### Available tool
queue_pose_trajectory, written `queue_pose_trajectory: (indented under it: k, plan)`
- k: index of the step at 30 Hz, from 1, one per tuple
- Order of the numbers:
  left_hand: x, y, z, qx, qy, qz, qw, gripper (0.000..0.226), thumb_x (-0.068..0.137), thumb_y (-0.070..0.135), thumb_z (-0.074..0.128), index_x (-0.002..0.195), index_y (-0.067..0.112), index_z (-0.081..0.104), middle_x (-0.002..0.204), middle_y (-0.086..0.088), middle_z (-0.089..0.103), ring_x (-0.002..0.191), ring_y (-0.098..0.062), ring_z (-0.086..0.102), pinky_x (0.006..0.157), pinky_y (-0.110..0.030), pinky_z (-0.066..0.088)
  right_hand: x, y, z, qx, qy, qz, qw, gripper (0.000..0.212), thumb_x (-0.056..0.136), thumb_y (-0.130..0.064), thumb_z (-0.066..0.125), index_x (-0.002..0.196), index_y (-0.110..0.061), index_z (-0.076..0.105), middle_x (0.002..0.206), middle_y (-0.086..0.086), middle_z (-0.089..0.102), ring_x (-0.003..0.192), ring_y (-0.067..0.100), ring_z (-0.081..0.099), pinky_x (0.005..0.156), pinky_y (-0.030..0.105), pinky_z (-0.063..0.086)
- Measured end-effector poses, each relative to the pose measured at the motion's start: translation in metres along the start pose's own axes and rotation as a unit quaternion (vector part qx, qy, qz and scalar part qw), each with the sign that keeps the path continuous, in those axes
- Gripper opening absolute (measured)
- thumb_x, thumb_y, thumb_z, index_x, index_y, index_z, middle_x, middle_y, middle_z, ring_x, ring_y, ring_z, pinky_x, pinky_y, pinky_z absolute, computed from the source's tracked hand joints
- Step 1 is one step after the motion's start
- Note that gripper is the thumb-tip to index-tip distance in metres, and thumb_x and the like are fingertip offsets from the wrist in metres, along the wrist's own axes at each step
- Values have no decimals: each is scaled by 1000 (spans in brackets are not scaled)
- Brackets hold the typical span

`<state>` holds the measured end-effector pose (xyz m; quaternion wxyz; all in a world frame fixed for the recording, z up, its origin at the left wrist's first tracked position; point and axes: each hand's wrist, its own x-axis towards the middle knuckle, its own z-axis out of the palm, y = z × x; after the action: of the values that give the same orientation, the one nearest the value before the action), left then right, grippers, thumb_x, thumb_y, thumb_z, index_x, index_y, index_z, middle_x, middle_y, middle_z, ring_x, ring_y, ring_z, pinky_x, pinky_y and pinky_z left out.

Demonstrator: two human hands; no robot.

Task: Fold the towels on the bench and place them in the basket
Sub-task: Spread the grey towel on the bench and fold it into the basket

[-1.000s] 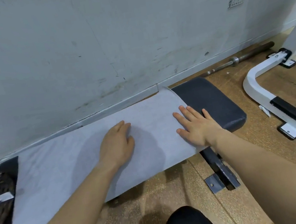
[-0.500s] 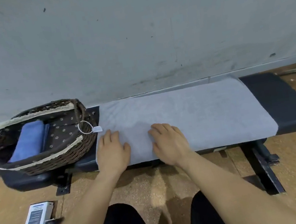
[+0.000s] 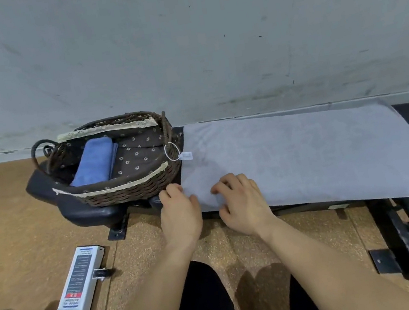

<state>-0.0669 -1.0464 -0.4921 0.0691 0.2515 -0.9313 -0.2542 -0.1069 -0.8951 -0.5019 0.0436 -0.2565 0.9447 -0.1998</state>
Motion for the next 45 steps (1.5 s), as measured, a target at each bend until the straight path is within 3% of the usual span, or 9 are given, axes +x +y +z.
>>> queue_pose_trajectory:
  k: [10, 15, 19, 23, 28, 32, 37, 40, 45]
  plan:
    - [-5, -15, 0, -158, -20, -113, 981, 27, 85, 8, 70, 100, 17, 50, 101, -3, 58, 92, -22, 57, 77, -31, 44, -2, -6, -12, -13, -60, -2, 998, 50, 86, -26, 54, 136, -27, 51, 138, -3, 44, 124, 26, 40, 104, 39, 37]
    - [-5, -10, 5, -191, -46, -206, 959, 29, 86, 24, 75, 102, 10, 56, 95, -6, 64, 90, -25, 60, 73, -29, 40, -7, -8, -11, -31, -74, -25, 996, 55, 83, -32, 59, 136, -30, 51, 137, -1, 39, 124, 26, 37, 104, 38, 34]
    - [-7, -3, 5, -208, -45, -181, 960, 16, 87, 24, 72, 90, 19, 57, 88, 1, 64, 92, -26, 63, 81, -34, 49, -9, -7, -8, -7, -44, -29, 999, 57, 79, -35, 63, 134, -29, 51, 136, -1, 38, 125, 25, 37, 104, 39, 35]
    - [-8, 14, -7, -283, -69, -115, 950, 13, 87, 23, 72, 92, 21, 60, 85, 1, 68, 83, -16, 66, 74, -28, 50, -9, -14, -4, -6, 16, -47, 999, 54, 71, -50, 74, 113, -24, 53, 117, -2, 47, 106, 22, 47, 88, 37, 44]
    - [1, 35, -20, -324, -125, -70, 935, 10, 90, 16, 61, 99, 20, 59, 77, 3, 73, 85, -15, 69, 79, -30, 51, 2, -2, -24, 185, 41, 49, 981, 19, 89, -35, 67, 92, -27, 50, 80, -8, 61, 75, 18, 59, 65, 38, 48]
    - [14, 70, -18, -230, -62, 5, 971, 8, 93, 17, 57, 99, 23, 58, 85, 7, 66, 80, -9, 62, 68, -23, 44, 9, 19, -38, 252, 46, 85, 963, 15, 88, -28, 68, 84, -29, 54, 67, -6, 61, 66, 12, 59, 60, 32, 45]
    - [76, 112, 13, -160, -45, 89, 982, 22, 91, 12, 55, 112, 17, 60, 114, -3, 60, 102, -20, 59, 88, -33, 47, 18, 47, -46, 272, 28, 128, 953, 6, 94, -21, 54, 90, -24, 57, 61, -4, 59, 62, 13, 57, 61, 36, 43]
    - [124, 129, 29, -114, -52, 75, 989, 29, 90, 7, 50, 117, 13, 60, 126, -11, 55, 114, -28, 54, 95, -31, 42, 21, 54, -44, 292, -30, 157, 943, 10, 88, -22, 50, 81, -20, 56, 63, 1, 66, 60, 19, 65, 63, 41, 54]
    - [186, 134, 40, 102, -90, -10, 991, 41, 93, 7, 45, 134, 8, 44, 138, -20, 38, 127, -44, 40, 104, -48, 40, 32, 62, -52, 378, -65, 200, 902, 20, 91, -20, 48, 81, -2, 51, 57, 8, 64, 46, 23, 63, 49, 34, 49]
